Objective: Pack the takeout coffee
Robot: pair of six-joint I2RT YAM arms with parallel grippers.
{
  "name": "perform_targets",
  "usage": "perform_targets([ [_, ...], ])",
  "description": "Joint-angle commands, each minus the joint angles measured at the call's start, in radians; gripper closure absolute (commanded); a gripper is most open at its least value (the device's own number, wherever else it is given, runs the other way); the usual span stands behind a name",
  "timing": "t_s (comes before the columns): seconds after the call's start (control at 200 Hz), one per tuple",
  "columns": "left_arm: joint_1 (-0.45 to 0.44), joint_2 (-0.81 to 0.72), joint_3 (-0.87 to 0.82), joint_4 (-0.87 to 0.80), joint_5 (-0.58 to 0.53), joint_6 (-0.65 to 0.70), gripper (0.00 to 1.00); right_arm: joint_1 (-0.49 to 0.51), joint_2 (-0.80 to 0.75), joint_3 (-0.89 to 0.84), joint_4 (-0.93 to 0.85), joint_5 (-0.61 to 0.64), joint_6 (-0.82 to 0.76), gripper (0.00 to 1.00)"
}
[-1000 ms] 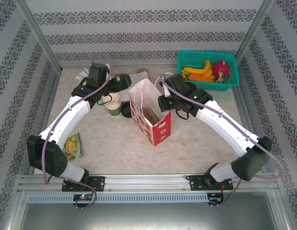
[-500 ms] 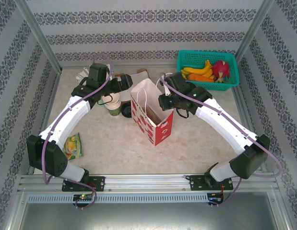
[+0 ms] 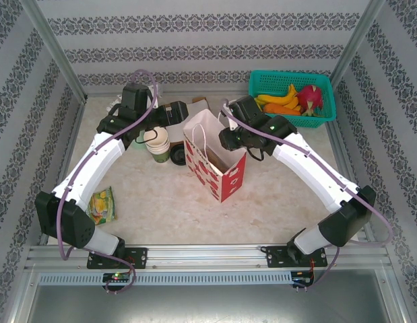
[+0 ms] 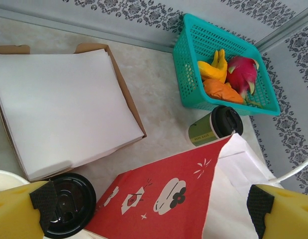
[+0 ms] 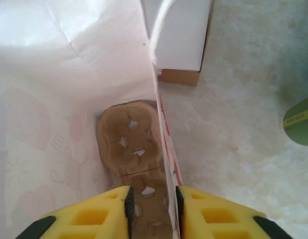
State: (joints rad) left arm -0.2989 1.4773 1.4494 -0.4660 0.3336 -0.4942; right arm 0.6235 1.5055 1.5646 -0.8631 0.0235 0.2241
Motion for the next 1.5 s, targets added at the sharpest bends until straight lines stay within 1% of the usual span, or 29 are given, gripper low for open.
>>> perform_targets([
  [0.0,0.006,0.004,0.023,-0.046,-0.003,0.055,0.00,-0.007,-0.036,0.036,-0.028,0.021,-0.019,0.61],
  [0.105,0.007,0.003,0.026,-0.047,-0.018,0.055,0.00,-0.008,-0.083,0.039,-0.026,0.039,-0.023,0.54],
  [0.185,0.007,0.002,0.022,-0.038,-0.045,0.043,0.00,-0.007,-0.127,0.029,-0.002,0.039,-0.027,0.41],
  [0.2,0.007,0.002,0.021,-0.037,-0.050,0.041,0.00,-0.008,-0.135,0.026,0.004,0.037,-0.028,0.36],
  [0.23,0.006,0.000,0.017,-0.030,-0.061,0.034,0.00,-0.007,-0.154,0.017,0.021,0.031,-0.029,0.20],
  [0.24,0.006,0.000,0.016,-0.029,-0.064,0.034,0.00,-0.008,-0.160,0.014,0.026,0.030,-0.029,0.09],
  [0.245,0.007,0.000,0.015,-0.028,-0.066,0.033,0.00,-0.007,-0.163,0.013,0.029,0.029,-0.029,0.06],
  [0.265,0.007,0.000,0.013,-0.024,-0.073,0.029,0.00,-0.007,-0.176,0.006,0.041,0.027,-0.032,0.02],
  [0.36,0.006,-0.004,0.003,-0.009,-0.097,0.011,0.00,-0.008,-0.240,-0.044,0.119,0.050,-0.022,0.02],
  [0.445,0.006,-0.004,0.004,-0.011,-0.124,-0.013,0.00,-0.010,-0.308,-0.109,0.202,0.117,-0.004,0.02],
  [0.55,0.006,-0.007,-0.005,-0.004,-0.166,-0.038,0.00,-0.021,-0.378,-0.169,0.261,0.178,0.003,0.02],
  [0.625,0.006,-0.018,-0.032,0.034,-0.153,-0.031,0.00,-0.028,-0.418,-0.210,0.287,0.219,-0.001,0.02],
  [0.704,0.007,-0.030,-0.057,0.073,-0.143,-0.029,0.00,-0.037,-0.457,-0.258,0.318,0.292,0.003,0.02],
  [0.774,0.007,-0.040,-0.071,0.084,-0.175,-0.035,0.00,-0.072,-0.501,-0.314,0.355,0.335,0.029,0.02],
  [0.849,0.007,-0.046,-0.078,0.084,-0.217,-0.042,0.00,-0.136,-0.557,-0.384,0.405,0.304,0.068,0.02],
  [0.929,0.007,-0.051,-0.078,0.080,-0.231,-0.051,0.01,-0.211,-0.603,-0.456,0.462,0.241,0.093,0.02],
  [1.044,0.007,-0.042,-0.066,0.073,-0.236,-0.061,0.00,-0.308,-0.636,-0.535,0.502,0.245,0.152,0.02],
  [1.094,0.007,-0.040,-0.066,0.080,-0.239,-0.064,0.00,-0.355,-0.640,-0.561,0.516,0.223,0.170,0.02],
  [1.214,0.007,-0.043,-0.071,0.089,-0.270,-0.076,0.00,-0.423,-0.629,-0.603,0.520,0.216,0.157,0.02],
  [1.314,0.007,-0.051,-0.085,0.102,-0.303,-0.084,0.00,-0.455,-0.598,-0.622,0.518,0.192,0.132,0.02],
  [1.394,0.006,-0.058,-0.095,0.112,-0.314,-0.083,0.00,-0.476,-0.569,-0.638,0.527,0.206,0.154,0.02],
  [1.494,0.007,-0.062,-0.101,0.124,-0.315,-0.072,0.00,-0.523,-0.514,-0.645,0.549,0.131,0.178,0.02],
])
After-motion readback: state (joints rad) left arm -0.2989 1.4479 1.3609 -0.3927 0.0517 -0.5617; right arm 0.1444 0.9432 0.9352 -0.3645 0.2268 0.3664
